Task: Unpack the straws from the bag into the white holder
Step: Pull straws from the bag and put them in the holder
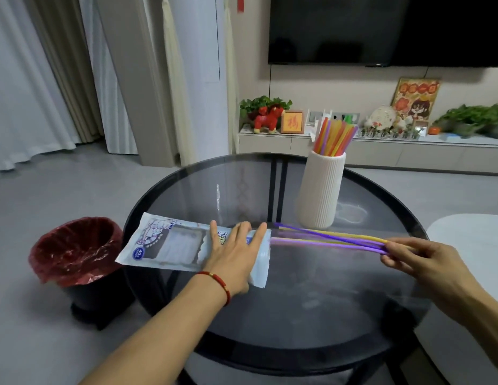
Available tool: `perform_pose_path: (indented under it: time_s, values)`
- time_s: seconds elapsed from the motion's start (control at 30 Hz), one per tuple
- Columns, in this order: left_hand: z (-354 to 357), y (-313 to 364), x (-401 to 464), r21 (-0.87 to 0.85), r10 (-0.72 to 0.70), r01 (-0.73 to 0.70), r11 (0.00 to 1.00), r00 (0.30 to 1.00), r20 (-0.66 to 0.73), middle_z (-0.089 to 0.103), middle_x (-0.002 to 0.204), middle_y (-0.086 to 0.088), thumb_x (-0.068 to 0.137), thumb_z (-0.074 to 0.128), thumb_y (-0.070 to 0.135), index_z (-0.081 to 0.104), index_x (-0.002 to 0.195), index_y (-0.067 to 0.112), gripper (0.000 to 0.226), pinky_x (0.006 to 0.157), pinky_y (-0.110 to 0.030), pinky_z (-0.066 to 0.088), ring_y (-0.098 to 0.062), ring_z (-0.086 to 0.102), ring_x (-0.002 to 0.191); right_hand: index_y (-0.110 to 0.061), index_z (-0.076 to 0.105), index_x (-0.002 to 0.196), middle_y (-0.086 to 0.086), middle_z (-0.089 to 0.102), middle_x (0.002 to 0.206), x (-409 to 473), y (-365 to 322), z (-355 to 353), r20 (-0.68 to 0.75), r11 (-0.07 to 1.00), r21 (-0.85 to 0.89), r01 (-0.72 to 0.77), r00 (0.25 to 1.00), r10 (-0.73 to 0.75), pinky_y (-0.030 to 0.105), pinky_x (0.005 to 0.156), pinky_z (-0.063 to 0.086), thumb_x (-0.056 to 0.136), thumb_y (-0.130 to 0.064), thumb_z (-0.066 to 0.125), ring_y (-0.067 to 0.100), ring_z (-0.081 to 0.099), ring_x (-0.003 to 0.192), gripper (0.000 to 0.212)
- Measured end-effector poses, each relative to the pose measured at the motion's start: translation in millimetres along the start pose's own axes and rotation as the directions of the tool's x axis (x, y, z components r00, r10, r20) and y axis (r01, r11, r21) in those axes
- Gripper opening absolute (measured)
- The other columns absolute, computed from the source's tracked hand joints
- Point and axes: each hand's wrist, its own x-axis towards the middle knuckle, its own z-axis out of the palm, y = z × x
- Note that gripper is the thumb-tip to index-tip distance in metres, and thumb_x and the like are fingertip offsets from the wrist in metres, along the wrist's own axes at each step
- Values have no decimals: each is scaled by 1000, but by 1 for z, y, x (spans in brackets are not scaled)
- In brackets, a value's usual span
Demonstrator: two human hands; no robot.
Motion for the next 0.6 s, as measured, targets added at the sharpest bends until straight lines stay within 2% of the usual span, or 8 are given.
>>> perform_pose_path:
  time_s: [0.2,0.3,0.37,0.4,0.43,0.5,0.53,0.6]
  values:
    - [-1,6,1,-55,28,-24,998,997,66,14,144,-4,63,71,2,-8,154,20,122,112,-71,-4,-22,16,144,-14,85,98,19,81,98,-9,5,-18,-17,994,92,-54,998,56,20,73,62,81,-20,75,22,81,85,20]
    - [-9,8,-3,-60,76,-67,996,984,160,8,153,-6,68,70,4,-9,155,18,118,114,-68,-4,-22,5,149,-14,84,101,18,82,102,-9,6,-14,-27,985,157,-65,997,70,20,74,62,82,-22,75,23,81,89,22]
    - [-22,13,-13,-20,90,-88,996,971,222,13,153,-10,73,70,12,8,154,15,102,117,-64,1,-25,8,148,-13,84,101,19,81,101,-9,5,-8,-38,988,142,-54,998,60,21,73,62,83,-23,76,27,81,90,22]
    - [-29,16,-21,-10,84,-84,996,980,181,25,144,-11,73,69,18,26,146,16,85,117,-60,10,-29,21,143,-12,84,100,19,81,100,-9,4,-4,-43,992,119,-40,998,45,22,73,63,82,-23,77,29,81,90,22]
    - [-35,21,-28,-4,70,-69,998,996,59,36,131,-9,72,68,20,41,132,18,65,114,-55,22,-31,35,130,-11,83,101,19,82,99,-9,3,0,-38,995,92,-22,999,26,24,74,63,82,-24,77,31,81,91,23]
    - [-45,34,-34,-3,33,-35,999,955,-294,44,109,-6,67,68,20,46,108,20,47,95,-44,41,-29,46,103,-11,83,103,18,82,96,-11,-4,11,-11,999,47,25,1000,-24,25,74,64,82,-27,77,32,81,89,26]
    - [-49,41,-34,-26,26,-41,999,907,-420,46,108,-6,66,70,21,46,108,19,49,88,-42,45,-29,47,99,-13,83,104,17,82,94,-12,-9,18,6,998,35,50,999,-50,24,73,64,82,-28,78,31,81,87,27]
    - [-51,53,-24,-11,44,-58,998,858,-511,44,124,-13,69,72,29,41,130,13,70,101,-53,38,-34,43,118,-15,83,104,18,82,93,-15,-20,31,68,996,43,83,994,-86,23,73,63,81,-30,79,30,81,84,28]
